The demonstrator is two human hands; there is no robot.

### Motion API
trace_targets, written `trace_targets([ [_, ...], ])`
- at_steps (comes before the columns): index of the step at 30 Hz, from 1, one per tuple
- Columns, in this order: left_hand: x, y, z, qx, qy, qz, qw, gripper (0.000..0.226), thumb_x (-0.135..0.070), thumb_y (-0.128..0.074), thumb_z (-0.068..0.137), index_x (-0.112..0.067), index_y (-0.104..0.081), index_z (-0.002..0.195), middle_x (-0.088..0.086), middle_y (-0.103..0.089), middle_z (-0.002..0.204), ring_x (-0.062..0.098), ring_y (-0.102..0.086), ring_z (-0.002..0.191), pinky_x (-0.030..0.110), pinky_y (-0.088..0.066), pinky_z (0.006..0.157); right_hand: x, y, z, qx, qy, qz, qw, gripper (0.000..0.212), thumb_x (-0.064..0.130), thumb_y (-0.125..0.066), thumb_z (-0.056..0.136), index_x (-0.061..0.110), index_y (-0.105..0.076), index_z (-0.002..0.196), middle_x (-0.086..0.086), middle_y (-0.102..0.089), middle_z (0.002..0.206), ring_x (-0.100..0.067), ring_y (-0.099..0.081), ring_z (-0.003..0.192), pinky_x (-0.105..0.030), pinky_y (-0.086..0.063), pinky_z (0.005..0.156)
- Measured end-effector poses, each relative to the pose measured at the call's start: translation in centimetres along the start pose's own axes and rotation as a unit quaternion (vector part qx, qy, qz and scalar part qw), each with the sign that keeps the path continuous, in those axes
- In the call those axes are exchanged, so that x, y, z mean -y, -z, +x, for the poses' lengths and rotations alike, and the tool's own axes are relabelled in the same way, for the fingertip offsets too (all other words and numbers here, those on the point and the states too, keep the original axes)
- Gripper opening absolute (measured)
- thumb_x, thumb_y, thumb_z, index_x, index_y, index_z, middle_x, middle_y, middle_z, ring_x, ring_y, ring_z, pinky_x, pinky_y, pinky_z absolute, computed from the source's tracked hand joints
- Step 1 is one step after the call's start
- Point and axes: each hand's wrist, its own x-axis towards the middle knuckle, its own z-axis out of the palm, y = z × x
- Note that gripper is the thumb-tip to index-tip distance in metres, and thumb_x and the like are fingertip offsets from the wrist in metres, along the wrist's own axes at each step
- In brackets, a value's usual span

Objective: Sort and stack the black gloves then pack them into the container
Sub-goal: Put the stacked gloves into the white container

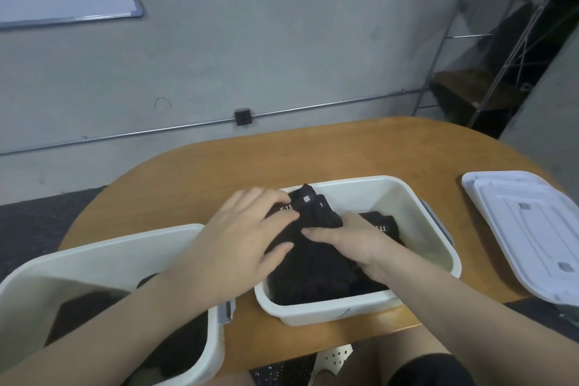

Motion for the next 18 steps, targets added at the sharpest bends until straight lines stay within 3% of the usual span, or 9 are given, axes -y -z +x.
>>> trace_targets([
  [3,-0.1,-0.9,-0.2,0.096,0.028,0.020,0.995,0.070,-0.063,-0.041,0.095,-0.025,-0.044,0.154,-0.001,-0.043,0.155,0.019,-0.042,0.138,0.033,-0.031,0.117,-0.5,-0.2,0.3,0.001,0.022,-0.092,0.995,0.020,0.032,-0.082,0.086,0.023,-0.078,0.104,0.006,-0.080,0.094,-0.011,-0.076,0.087,-0.033,-0.061,0.087],
  [5,0.0,-1.2,-0.1,0.152,0.050,-0.011,0.987,0.084,-0.076,-0.026,0.091,-0.035,-0.015,0.164,-0.007,-0.020,0.168,0.014,-0.023,0.150,0.026,-0.004,0.121,-0.6,-0.5,0.2,0.028,0.023,-0.118,0.992,0.024,0.033,-0.082,0.086,0.025,-0.077,0.107,0.007,-0.080,0.097,-0.010,-0.076,0.090,-0.035,-0.061,0.091],
  [7,0.3,-1.3,0.3,0.190,0.067,-0.048,0.978,0.091,-0.083,-0.030,0.089,-0.041,0.002,0.162,-0.018,-0.002,0.168,0.007,-0.006,0.153,0.020,0.015,0.115,-0.3,-0.4,-0.3,0.054,0.029,-0.128,0.990,0.024,0.034,-0.079,0.089,0.028,-0.075,0.111,0.009,-0.079,0.102,-0.008,-0.075,0.094,-0.036,-0.060,0.094],
  [9,0.6,-1.3,0.8,0.207,0.070,-0.062,0.974,0.092,-0.081,-0.040,0.090,-0.044,0.004,0.162,-0.023,0.003,0.166,0.002,0.001,0.153,0.020,0.019,0.114,0.3,0.0,-1.1,0.081,0.043,-0.142,0.986,0.018,0.038,-0.073,0.094,0.033,-0.073,0.111,0.011,-0.079,0.103,-0.006,-0.075,0.095,-0.033,-0.061,0.090],
  [13,1.2,-2.0,1.5,0.219,0.075,-0.074,0.970,0.084,-0.079,-0.037,0.092,-0.048,-0.002,0.161,-0.019,-0.002,0.170,0.002,-0.001,0.155,0.032,0.013,0.124,1.0,1.2,-2.6,0.082,0.085,-0.243,0.963,0.006,0.045,-0.064,0.099,0.039,-0.064,0.101,0.016,-0.075,0.095,0.002,-0.071,0.090,-0.017,-0.057,0.076],
  [14,1.3,-2.1,1.7,0.231,0.080,-0.071,0.967,0.084,-0.079,-0.038,0.092,-0.049,-0.002,0.161,-0.018,-0.002,0.170,0.003,-0.001,0.155,0.036,0.013,0.125,0.9,1.5,-2.9,0.064,0.104,-0.299,0.946,0.012,0.046,-0.065,0.097,0.040,-0.062,0.107,0.018,-0.073,0.100,0.002,-0.068,0.095,-0.015,-0.054,0.080],
  [16,1.3,-2.3,2.0,0.258,0.091,-0.067,0.960,0.086,-0.080,-0.042,0.090,-0.052,-0.001,0.160,-0.017,-0.004,0.170,0.006,-0.001,0.156,0.042,0.014,0.126,0.4,2.0,-3.2,0.032,0.144,-0.406,0.902,0.046,0.050,-0.070,0.093,0.036,-0.052,0.133,0.021,-0.064,0.122,0.000,-0.061,0.114,-0.019,-0.049,0.092],
  [18,1.2,-2.5,2.6,0.283,0.092,-0.058,0.953,0.091,-0.081,-0.049,0.087,-0.053,-0.001,0.159,-0.016,-0.007,0.170,0.010,-0.003,0.156,0.047,0.014,0.125,0.2,2.3,-3.5,0.004,0.177,-0.495,0.851,0.080,0.054,-0.073,0.089,0.036,-0.030,0.154,0.018,-0.048,0.147,-0.006,-0.049,0.133,-0.029,-0.046,0.105],
])
